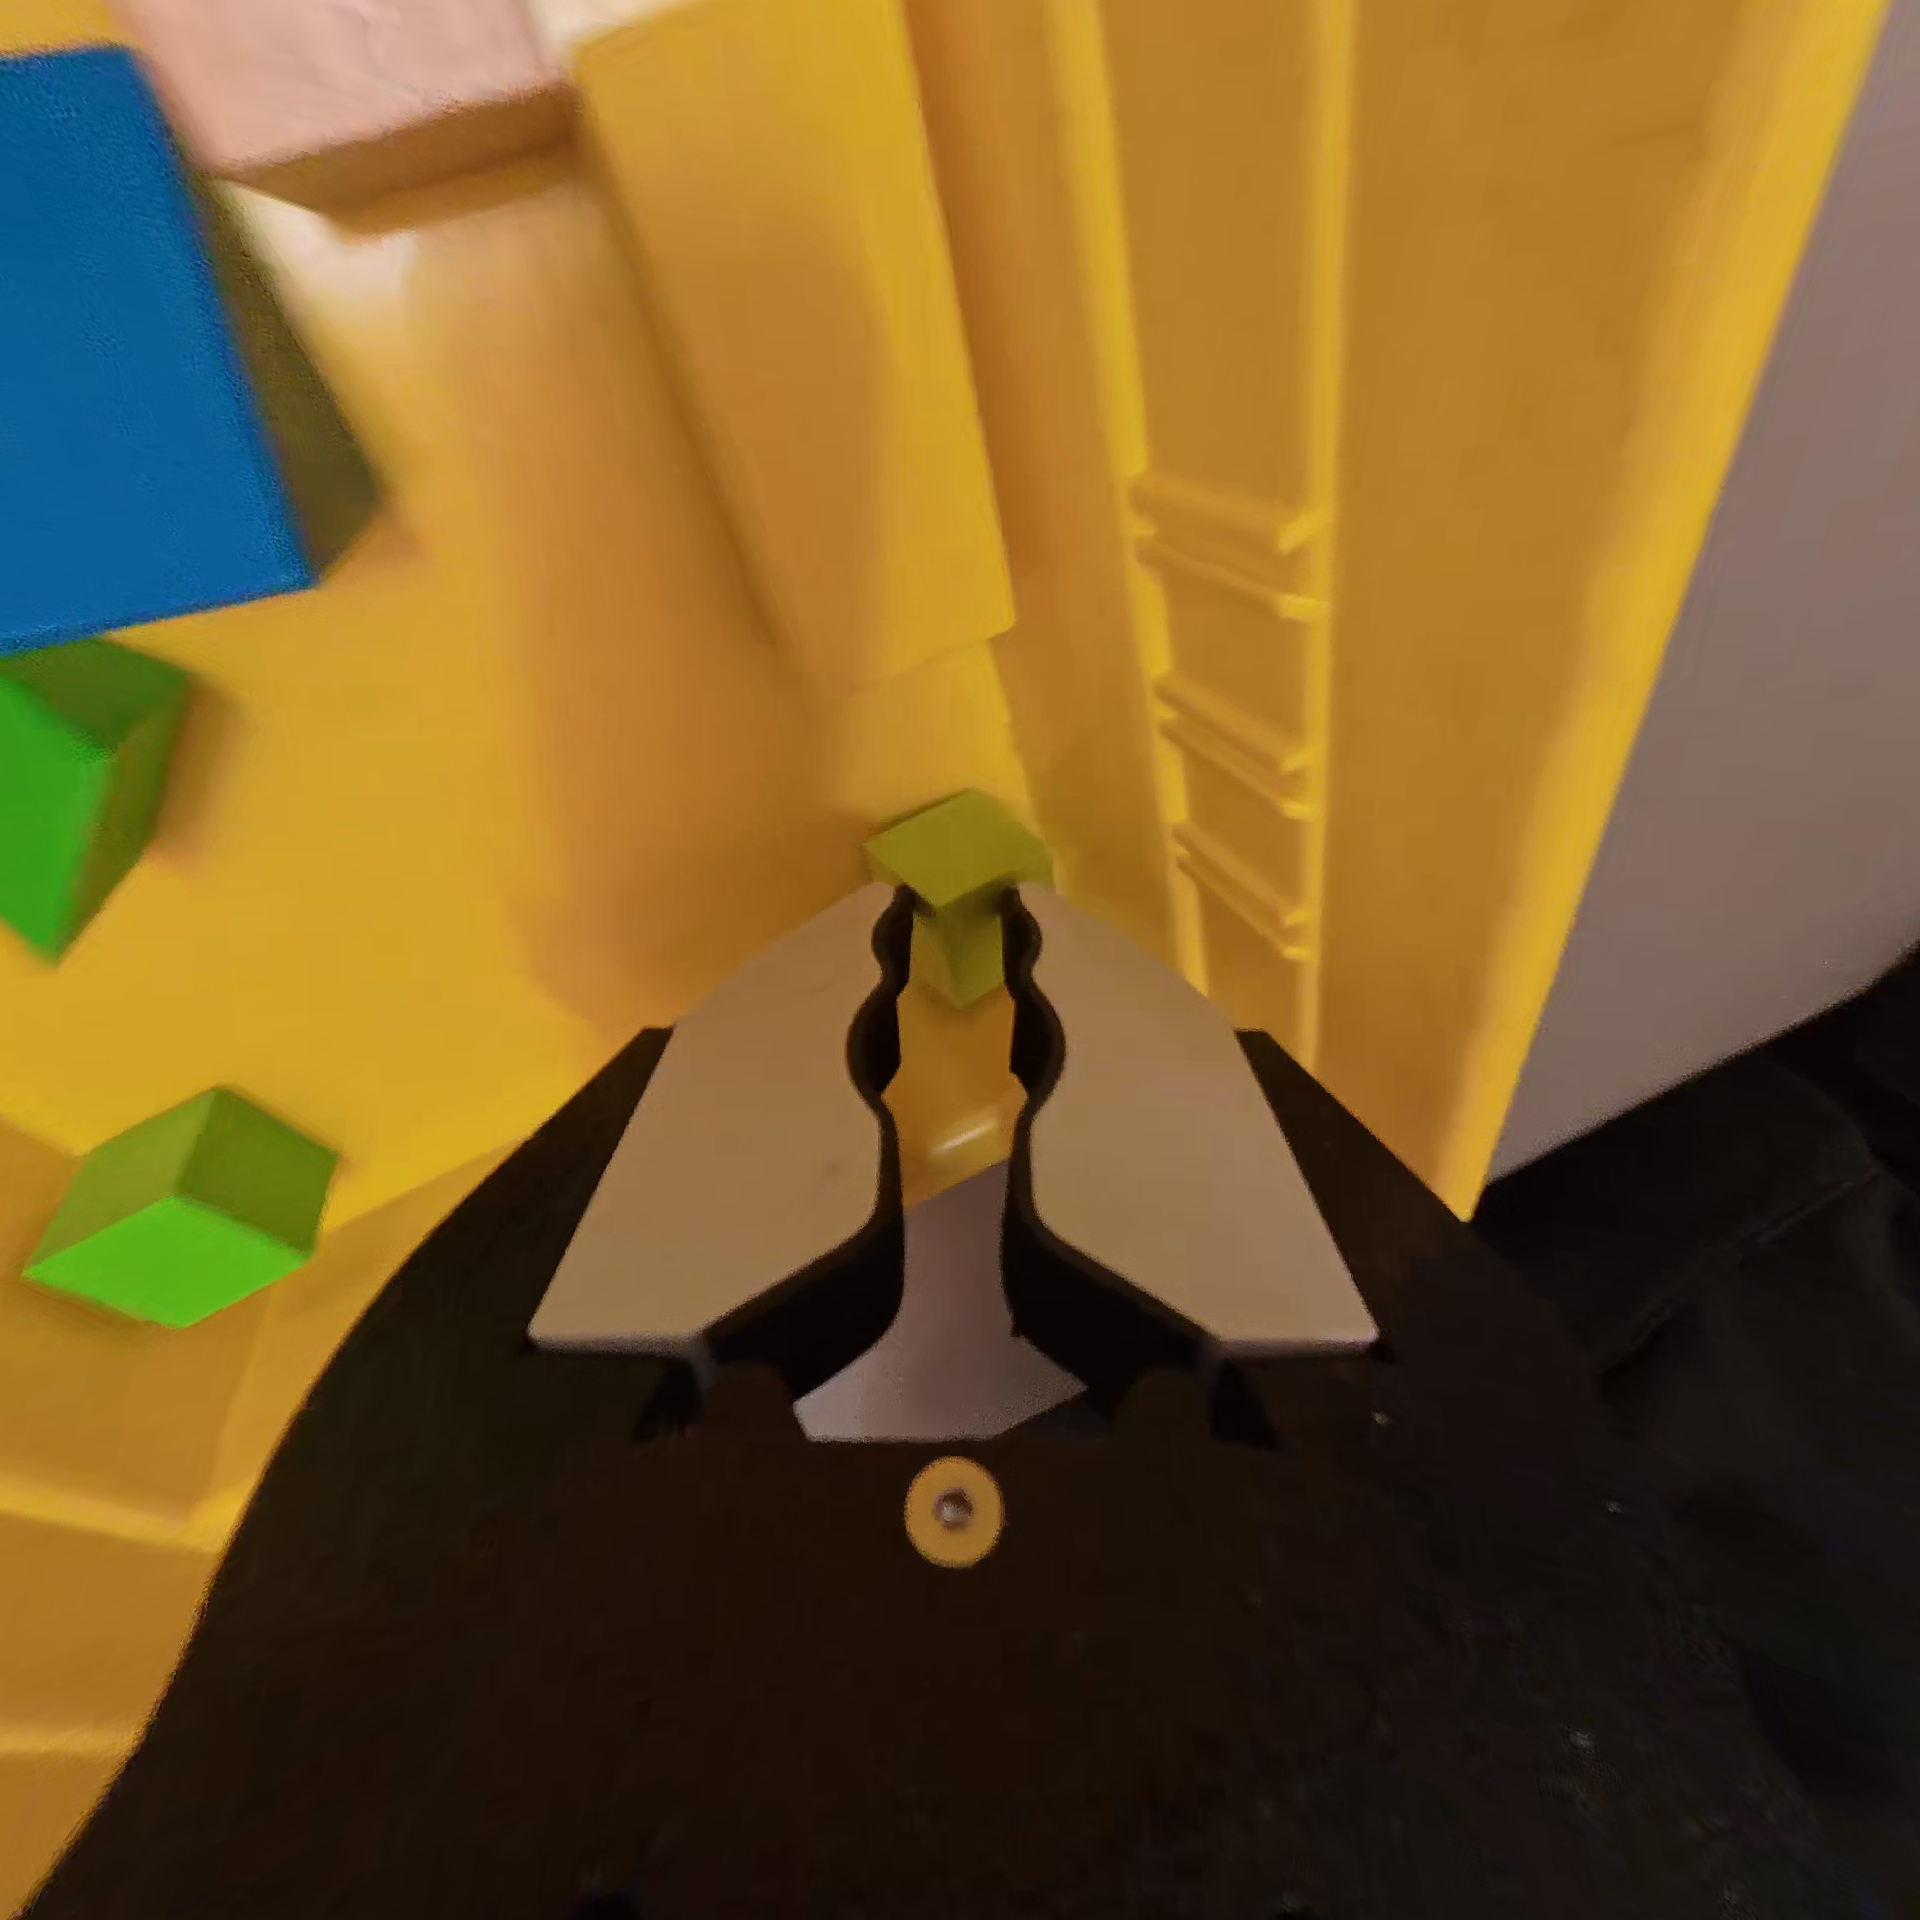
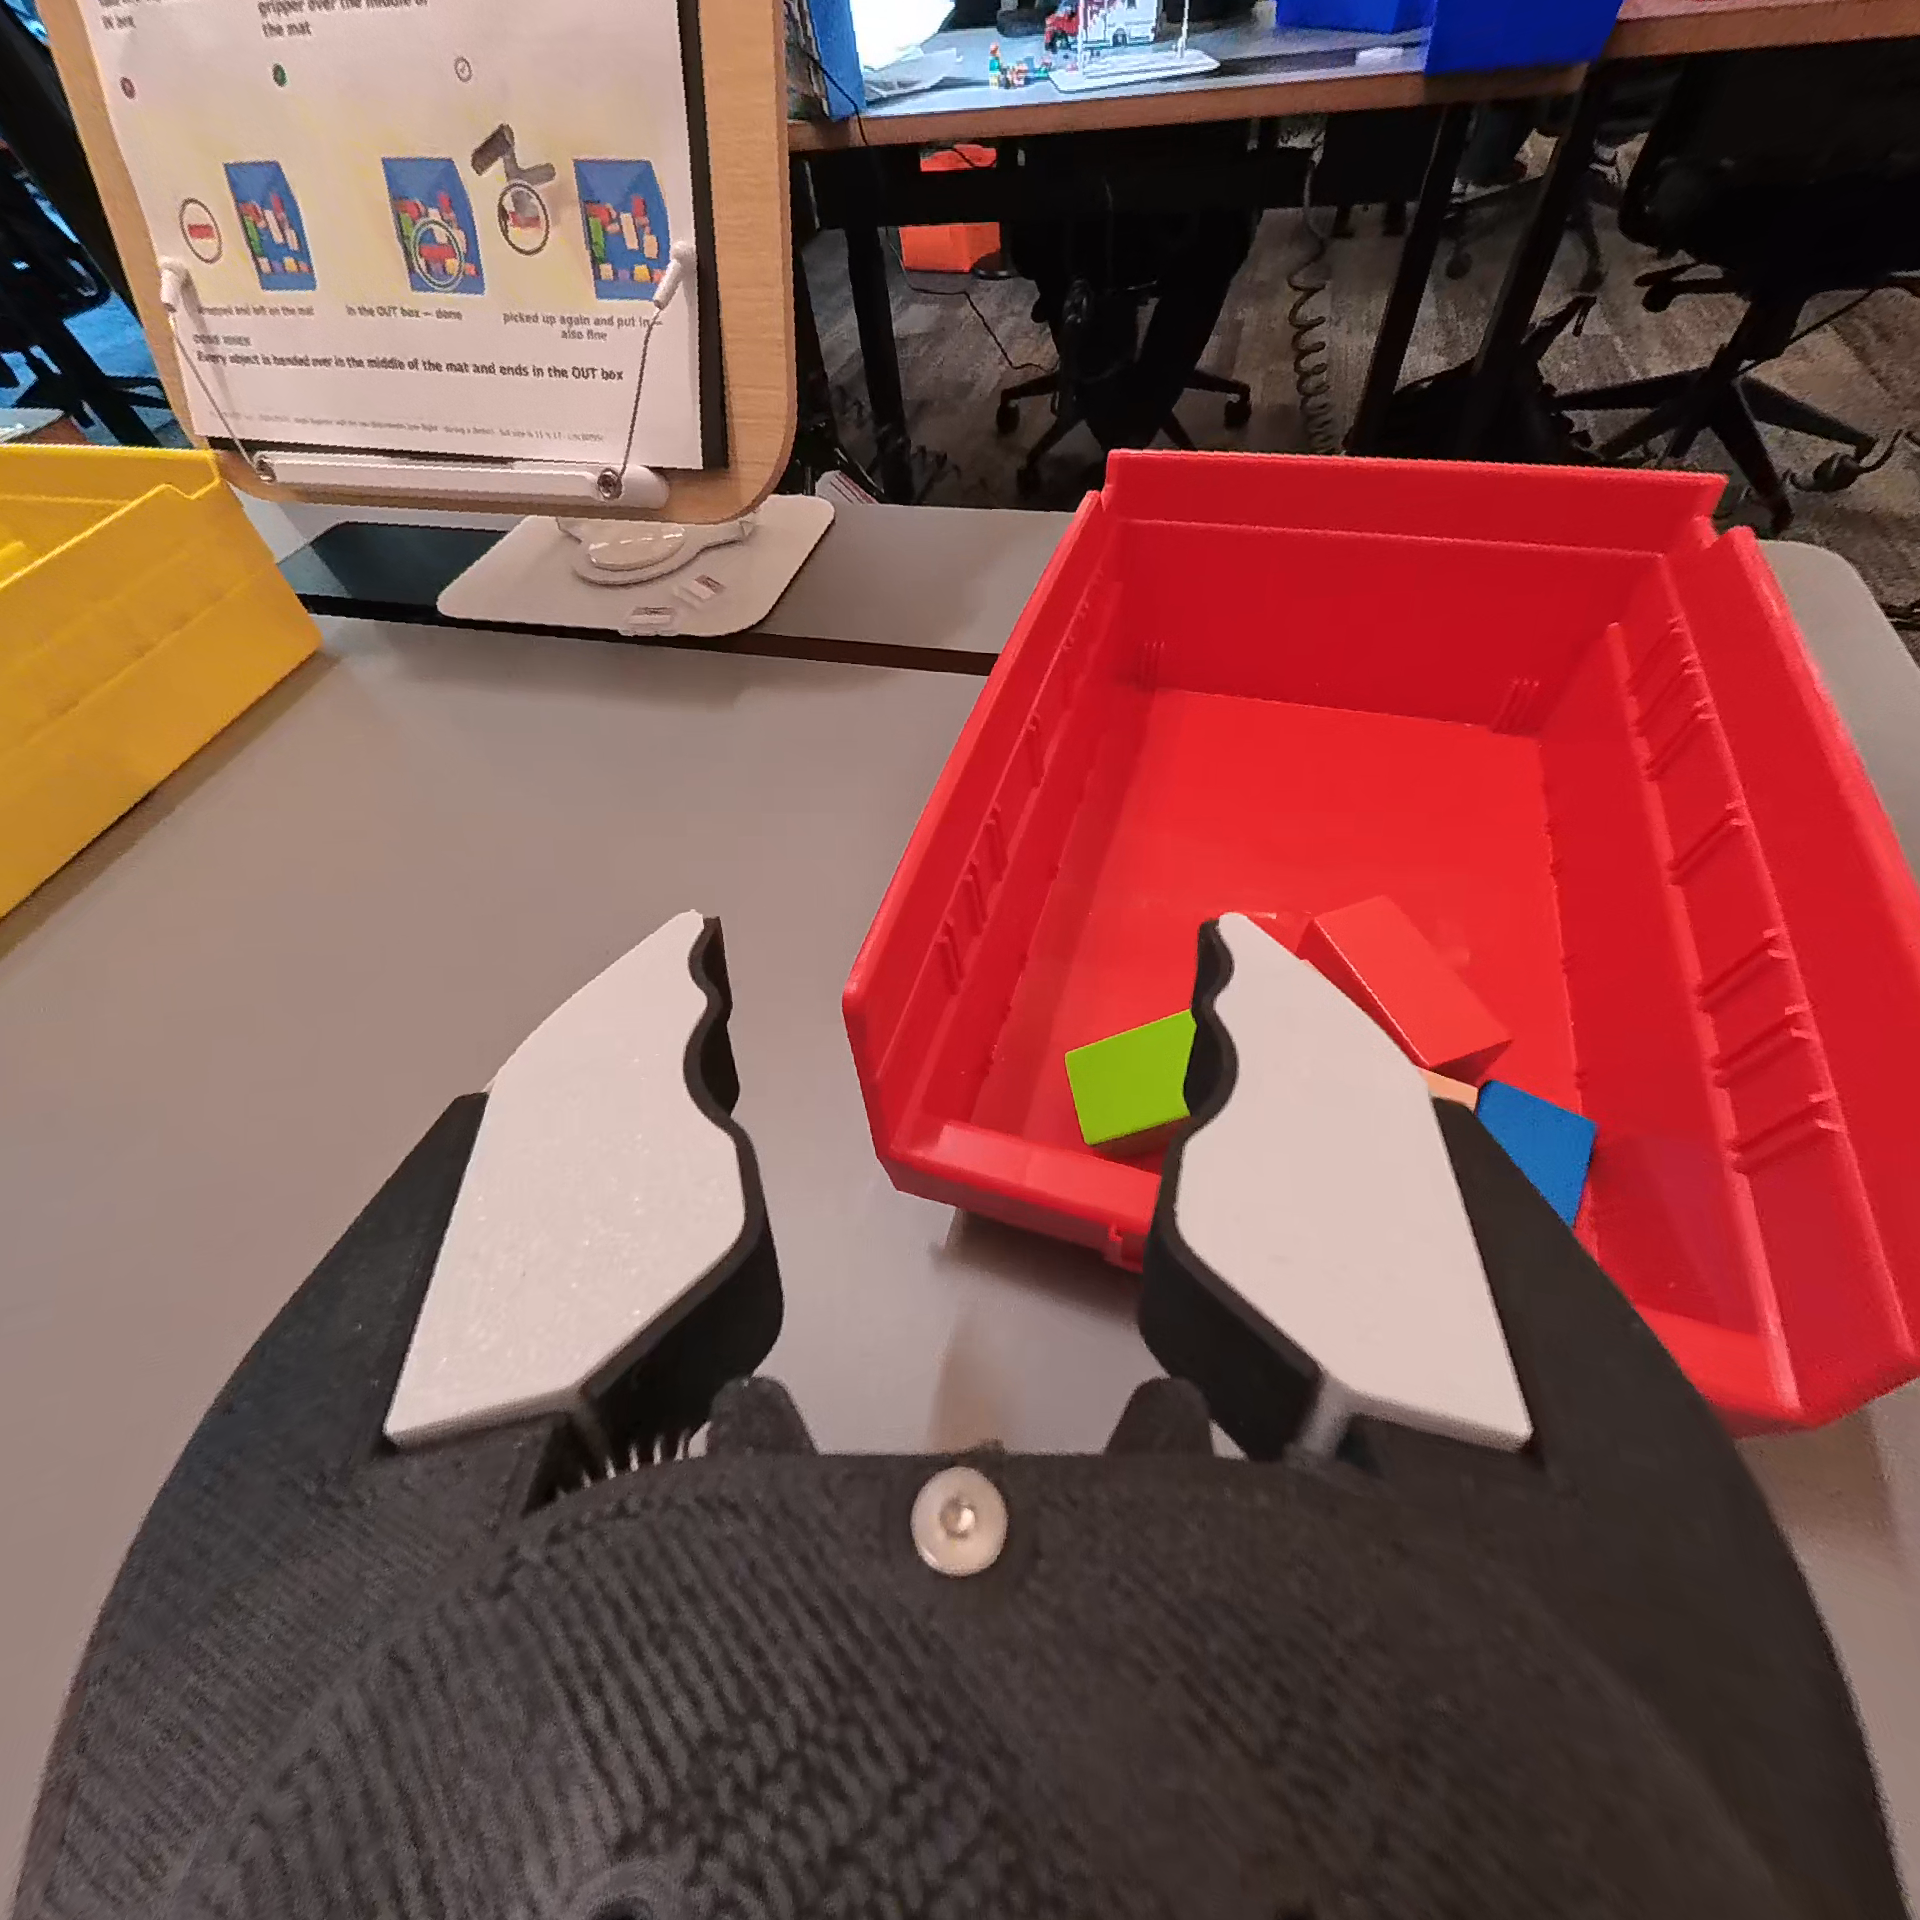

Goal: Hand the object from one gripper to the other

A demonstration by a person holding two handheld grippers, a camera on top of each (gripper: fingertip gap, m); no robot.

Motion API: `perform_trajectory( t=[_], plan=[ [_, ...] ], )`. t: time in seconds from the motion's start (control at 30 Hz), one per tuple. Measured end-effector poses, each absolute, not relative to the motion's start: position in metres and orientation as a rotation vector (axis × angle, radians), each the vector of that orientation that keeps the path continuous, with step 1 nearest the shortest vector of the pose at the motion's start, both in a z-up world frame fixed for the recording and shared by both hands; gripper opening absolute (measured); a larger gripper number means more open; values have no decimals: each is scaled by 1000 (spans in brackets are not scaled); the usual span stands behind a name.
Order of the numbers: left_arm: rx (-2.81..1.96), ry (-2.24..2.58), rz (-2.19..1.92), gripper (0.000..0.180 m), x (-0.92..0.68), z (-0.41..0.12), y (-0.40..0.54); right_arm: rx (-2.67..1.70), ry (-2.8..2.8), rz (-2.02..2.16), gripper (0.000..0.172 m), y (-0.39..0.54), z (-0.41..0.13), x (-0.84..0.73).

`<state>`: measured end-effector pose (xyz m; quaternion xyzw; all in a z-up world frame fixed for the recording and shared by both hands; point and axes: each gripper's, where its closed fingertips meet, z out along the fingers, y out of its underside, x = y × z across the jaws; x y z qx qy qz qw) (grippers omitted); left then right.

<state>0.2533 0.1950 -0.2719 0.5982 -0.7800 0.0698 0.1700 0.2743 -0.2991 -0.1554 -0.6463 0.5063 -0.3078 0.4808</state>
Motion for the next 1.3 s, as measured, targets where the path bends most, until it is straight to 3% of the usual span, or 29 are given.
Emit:
perform_trajectory(
  t=[0.47,0.67,0.87,1.03,1.17,1.3],
  plan=[
    [1872,-2344,265,20,283,-269,249,-1586,1224,-743,86,-295,-156,273],
    [1964,-2310,308,36,287,-264,258,-1587,1225,-745,86,-296,-156,271],
    [2136,-2149,304,63,280,-257,247,-1577,1230,-732,86,-296,-157,272],
    [2219,-2020,208,59,271,-279,239,-1606,1210,-726,86,-288,-158,273],
    [2275,-2008,179,37,272,-289,237,-1598,1205,-717,86,-287,-158,273],
    [2304,-2034,137,29,274,-293,242,-1597,1199,-715,86,-286,-157,272]
  ],
)
